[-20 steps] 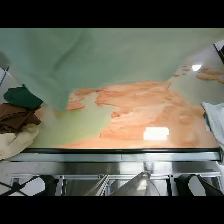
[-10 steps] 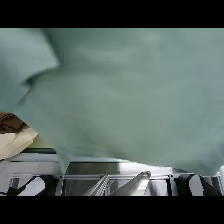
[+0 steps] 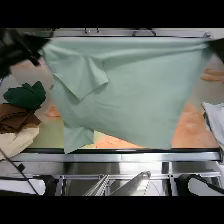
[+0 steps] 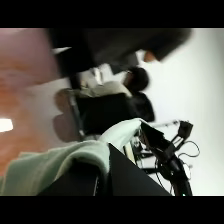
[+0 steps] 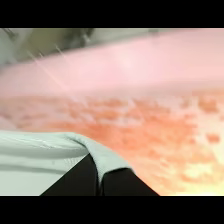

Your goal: Fold the shirts.

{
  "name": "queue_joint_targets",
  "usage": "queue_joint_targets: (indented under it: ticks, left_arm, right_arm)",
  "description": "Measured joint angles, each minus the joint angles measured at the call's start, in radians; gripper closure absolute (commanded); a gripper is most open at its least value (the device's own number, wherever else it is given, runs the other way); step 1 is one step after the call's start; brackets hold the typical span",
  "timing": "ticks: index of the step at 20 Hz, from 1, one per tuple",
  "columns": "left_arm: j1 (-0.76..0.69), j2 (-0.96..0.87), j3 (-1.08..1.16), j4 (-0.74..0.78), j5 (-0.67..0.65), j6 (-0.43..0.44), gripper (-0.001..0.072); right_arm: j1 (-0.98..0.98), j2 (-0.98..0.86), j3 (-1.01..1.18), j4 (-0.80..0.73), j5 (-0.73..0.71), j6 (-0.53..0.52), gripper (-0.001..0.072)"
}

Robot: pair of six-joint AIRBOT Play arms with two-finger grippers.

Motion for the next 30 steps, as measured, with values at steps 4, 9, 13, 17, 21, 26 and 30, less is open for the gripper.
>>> queue_joint_targets:
  ticks: [4,9,13,17,21,26,30]
  left_arm:
    - [-0.023,-0.329,0.137,0.016,0.037,0.109,-0.001]
    - [0.036,-0.515,0.394,-0.074,-0.041,0.166,-0.0006]
    - [0.137,-0.5,0.507,0.067,-0.178,0.073,-0.0005]
    - [0.185,-0.393,0.374,0.442,-0.28,-0.026,0.0013]
    - [0.159,-0.332,0.187,0.703,-0.298,-0.064,0.0013]
    - [0.084,-0.312,0.089,0.904,-0.285,-0.107,0.0012]
    - [0.03,-0.313,0.071,0.973,-0.27,-0.124,0.0014]
  right_arm:
    - [0.113,-0.284,0.035,-0.009,-0.2,-0.04,0.0214]
    - [0.097,-0.382,0.137,-0.008,-0.172,-0.038,0.0207]
    - [-0.019,-0.335,0.149,-0.042,0.036,-0.003,0.0282]
    - [-0.119,-0.313,0.036,-0.107,0.285,0.048,0.0282]
    - [-0.154,-0.301,-0.132,-0.093,0.383,0.021,0.0283]
    - [-0.163,-0.292,-0.232,-0.034,0.444,-0.025,0.0283]
    - [-0.166,-0.274,-0.249,-0.022,0.467,-0.039,0.0282]
